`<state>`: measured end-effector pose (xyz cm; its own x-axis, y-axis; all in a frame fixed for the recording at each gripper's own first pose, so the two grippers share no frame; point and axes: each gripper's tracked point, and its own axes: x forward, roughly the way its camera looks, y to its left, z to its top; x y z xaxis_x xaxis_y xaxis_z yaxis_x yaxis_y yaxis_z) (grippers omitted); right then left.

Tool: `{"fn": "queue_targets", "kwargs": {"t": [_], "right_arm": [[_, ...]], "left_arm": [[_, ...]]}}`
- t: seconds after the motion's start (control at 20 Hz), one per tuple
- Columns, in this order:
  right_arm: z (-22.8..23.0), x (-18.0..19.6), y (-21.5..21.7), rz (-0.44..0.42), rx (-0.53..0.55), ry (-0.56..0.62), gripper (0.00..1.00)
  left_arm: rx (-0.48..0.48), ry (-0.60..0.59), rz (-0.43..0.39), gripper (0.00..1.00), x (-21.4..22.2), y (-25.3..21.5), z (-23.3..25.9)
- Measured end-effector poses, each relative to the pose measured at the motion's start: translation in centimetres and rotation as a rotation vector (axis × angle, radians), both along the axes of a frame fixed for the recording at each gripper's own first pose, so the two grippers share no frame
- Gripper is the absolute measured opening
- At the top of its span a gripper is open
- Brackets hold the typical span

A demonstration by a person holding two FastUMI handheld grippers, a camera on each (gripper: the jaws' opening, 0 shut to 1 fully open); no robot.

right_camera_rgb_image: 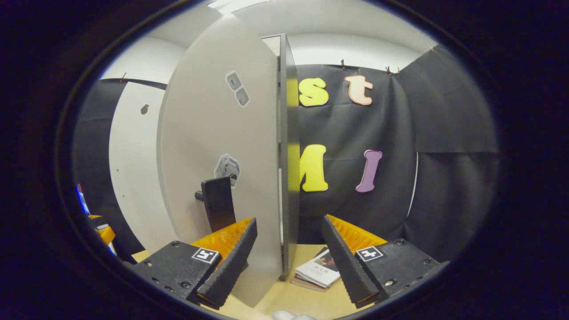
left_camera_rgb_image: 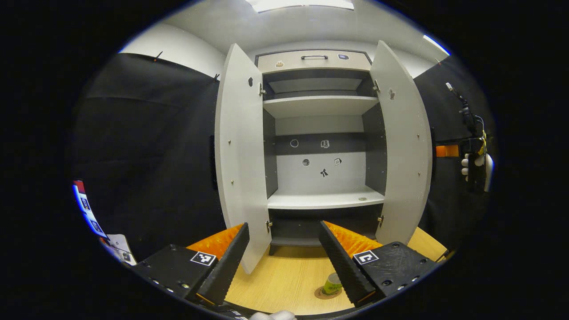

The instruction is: Grasp the bottle in the cabinet with the left hand and place it on the coaster, then close the right door with the right hand and the left door with the left hand.

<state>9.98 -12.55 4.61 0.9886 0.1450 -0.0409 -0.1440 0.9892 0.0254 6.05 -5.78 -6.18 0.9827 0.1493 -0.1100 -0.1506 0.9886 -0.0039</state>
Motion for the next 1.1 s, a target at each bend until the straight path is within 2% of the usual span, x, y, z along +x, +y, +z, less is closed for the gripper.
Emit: {"fn": "queue_targets", "kwargs": {"t": [0.1,0.2,0.25,0.3,0.35,0.45,0.55,0.75,0.85,0.9,1.1], "right_arm": [[0.0,0.1,1.6,-0.004,0.0,0.004,0.94],[0.0,0.3,2.6,-0.007,0.0,0.003,0.98],[0.0,0.5,3.2,-0.008,0.004,0.001,0.94],[-0.1,0.6,4.0,-0.007,0.007,0.002,0.98],[-0.1,0.8,4.8,-0.006,0.007,0.003,0.94],[-0.1,1.3,6.5,0.002,0.01,0.004,0.94],[-0.2,1.8,8.8,0.039,0.008,0.011,0.98],[-0.7,2.3,13.4,0.131,0.018,0.027,0.98],[-0.2,2.2,14.6,0.144,0.004,0.008,0.94],[0.2,2.1,14.9,0.143,-0.013,-0.008,0.98],[1.3,1.3,15.4,0.133,-0.05,-0.057,0.98]], "left_arm": [[-0.006,0.01,-0.001,0.96,-0.1,0.9,-0.5],[-0.012,0.015,-0.003,0.96,-0.2,1.7,-0.8],[-0.014,0.018,-0.003,0.96,-0.2,2.1,-0.9],[-0.015,0.022,-0.003,0.96,-0.2,2.4,-1.2],[-0.015,0.022,0.001,0.96,-0.2,2.8,-1.1],[-0.02,0.019,0.0,0.96,-0.4,3.3,-1.1],[-0.02,0.019,-0.001,0.96,-0.7,3.7,-1.0],[-0.006,0.017,0.003,0.96,-1.2,4.3,-0.9],[0.0,0.018,0.01,0.96,-1.5,4.6,-0.8],[0.0,0.018,0.013,0.96,-1.6,4.8,-0.9],[-0.001,0.021,0.01,0.96,-1.7,5.1,-0.9]]}}
